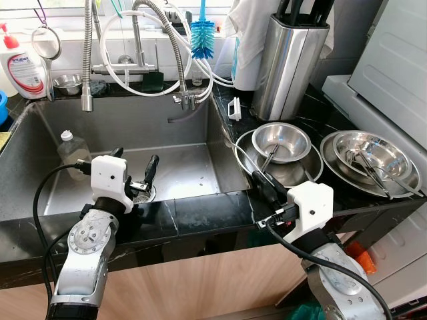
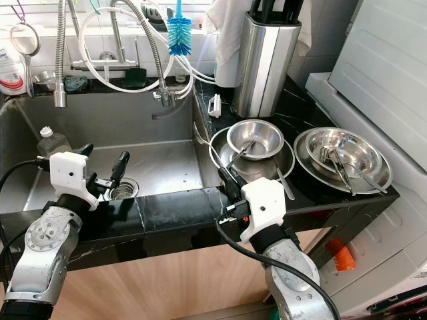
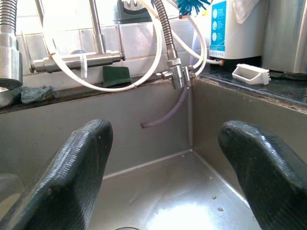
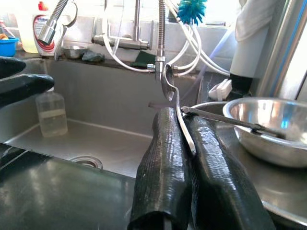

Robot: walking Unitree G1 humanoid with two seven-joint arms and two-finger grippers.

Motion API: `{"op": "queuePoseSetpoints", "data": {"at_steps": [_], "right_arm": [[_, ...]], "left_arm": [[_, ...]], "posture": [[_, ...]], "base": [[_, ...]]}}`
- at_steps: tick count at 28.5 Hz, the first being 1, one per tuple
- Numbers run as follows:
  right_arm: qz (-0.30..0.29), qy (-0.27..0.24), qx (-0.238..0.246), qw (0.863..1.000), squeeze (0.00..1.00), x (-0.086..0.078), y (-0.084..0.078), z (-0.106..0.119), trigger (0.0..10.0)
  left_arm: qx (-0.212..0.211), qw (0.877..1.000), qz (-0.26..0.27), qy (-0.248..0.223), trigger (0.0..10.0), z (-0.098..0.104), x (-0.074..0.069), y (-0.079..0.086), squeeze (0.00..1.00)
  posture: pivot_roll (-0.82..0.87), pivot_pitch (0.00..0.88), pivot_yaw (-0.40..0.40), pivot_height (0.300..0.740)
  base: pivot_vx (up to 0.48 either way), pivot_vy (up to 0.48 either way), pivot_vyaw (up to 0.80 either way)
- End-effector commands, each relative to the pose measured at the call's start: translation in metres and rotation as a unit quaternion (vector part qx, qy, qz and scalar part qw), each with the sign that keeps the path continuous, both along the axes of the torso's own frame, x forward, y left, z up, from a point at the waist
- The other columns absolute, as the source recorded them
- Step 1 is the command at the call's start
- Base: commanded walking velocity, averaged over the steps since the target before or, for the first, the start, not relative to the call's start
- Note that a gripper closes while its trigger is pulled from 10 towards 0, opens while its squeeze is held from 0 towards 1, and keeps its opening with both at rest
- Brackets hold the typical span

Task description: Kitchen organization

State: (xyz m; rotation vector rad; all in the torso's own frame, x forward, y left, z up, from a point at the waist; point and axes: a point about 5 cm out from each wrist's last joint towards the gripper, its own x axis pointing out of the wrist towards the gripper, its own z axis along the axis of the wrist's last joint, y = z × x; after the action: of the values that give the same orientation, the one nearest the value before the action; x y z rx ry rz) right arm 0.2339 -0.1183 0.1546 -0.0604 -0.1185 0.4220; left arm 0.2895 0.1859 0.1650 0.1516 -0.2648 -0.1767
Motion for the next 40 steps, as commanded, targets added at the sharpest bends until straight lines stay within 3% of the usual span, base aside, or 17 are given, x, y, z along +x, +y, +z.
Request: {"op": "queuePoseSetpoints", "data": {"at_steps": [1,10,40], "right_arm": [[-0.011,0.010,0.005,1.000,0.00,0.002,-0.002,-0.002,0.0],[-0.009,0.022,0.018,1.000,0.00,0.002,0.002,-0.004,0.0],[0.084,0.026,0.042,0.995,0.00,-0.007,0.020,0.004,0.0]], "left_arm": [[0.005,1.000,-0.001,-0.005,10.0,0.004,0.002,-0.001,0.00],[0.006,1.000,0.000,-0.006,10.0,0.004,0.002,-0.001,0.00],[0.007,1.000,0.004,-0.005,10.0,0.003,0.001,0.000,0.00]], "posture": [[0.05,0.000,-0.060,0.740],[0.05,0.000,-0.060,0.740],[0.05,0.000,-0.067,0.740]], "base": [[0.000,0.000,0.00],[0.000,0.000,0.00],[0.000,0.000,0.00]]}}
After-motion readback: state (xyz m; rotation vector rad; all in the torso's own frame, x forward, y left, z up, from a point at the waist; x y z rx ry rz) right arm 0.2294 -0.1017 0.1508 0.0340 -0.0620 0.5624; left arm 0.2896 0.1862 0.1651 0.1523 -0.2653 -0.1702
